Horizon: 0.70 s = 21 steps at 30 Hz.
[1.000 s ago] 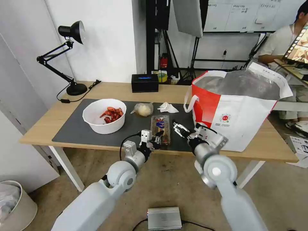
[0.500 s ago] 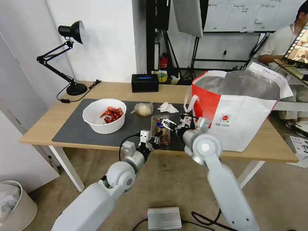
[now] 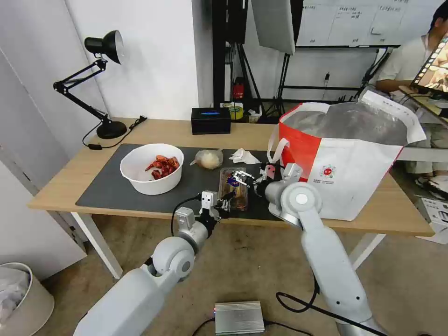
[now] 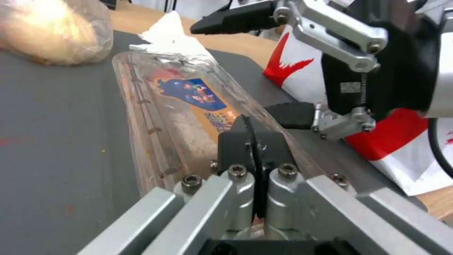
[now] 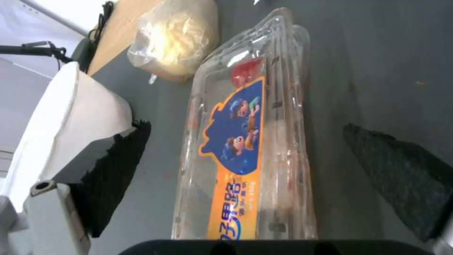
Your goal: Pick up the trash from the table and place it into the takeout bag.
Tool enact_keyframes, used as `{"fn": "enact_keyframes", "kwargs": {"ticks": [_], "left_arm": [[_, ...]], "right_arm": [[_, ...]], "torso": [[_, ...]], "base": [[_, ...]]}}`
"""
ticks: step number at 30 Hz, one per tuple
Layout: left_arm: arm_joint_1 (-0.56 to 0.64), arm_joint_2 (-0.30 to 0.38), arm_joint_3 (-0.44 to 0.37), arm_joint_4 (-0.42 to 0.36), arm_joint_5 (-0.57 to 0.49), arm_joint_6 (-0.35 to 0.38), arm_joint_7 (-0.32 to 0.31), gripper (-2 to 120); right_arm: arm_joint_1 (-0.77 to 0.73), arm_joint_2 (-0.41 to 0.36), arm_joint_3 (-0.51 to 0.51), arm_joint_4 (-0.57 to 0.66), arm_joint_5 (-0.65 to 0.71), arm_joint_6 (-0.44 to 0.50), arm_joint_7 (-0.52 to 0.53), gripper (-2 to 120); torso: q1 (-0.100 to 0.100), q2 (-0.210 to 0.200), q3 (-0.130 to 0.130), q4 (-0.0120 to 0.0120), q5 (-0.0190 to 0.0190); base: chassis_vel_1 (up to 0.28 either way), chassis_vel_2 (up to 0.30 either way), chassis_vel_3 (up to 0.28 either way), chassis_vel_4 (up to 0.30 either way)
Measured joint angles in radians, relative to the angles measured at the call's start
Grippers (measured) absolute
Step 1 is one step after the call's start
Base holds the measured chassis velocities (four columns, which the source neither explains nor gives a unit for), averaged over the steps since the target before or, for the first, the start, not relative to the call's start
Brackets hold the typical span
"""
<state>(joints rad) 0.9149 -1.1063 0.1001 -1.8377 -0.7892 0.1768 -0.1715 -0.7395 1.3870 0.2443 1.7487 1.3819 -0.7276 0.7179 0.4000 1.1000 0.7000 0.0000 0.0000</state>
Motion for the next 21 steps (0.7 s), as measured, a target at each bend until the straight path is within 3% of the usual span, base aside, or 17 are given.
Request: {"fn": "enact_keyframes", "kwargs": {"ticks": [21], "left_arm": [[0.009, -0.007, -0.002, -0.003, -0.004, -0.001, -0.005, 0]], "right_arm": [[0.041, 0.024, -0.008, -0.067, 0.035, 0.004, -0.007, 100]], "torso": [[0.0, 0.0, 0.0, 0.0, -0.0001]], "base": [[0.0, 0.0, 0.0, 0.0]]}}
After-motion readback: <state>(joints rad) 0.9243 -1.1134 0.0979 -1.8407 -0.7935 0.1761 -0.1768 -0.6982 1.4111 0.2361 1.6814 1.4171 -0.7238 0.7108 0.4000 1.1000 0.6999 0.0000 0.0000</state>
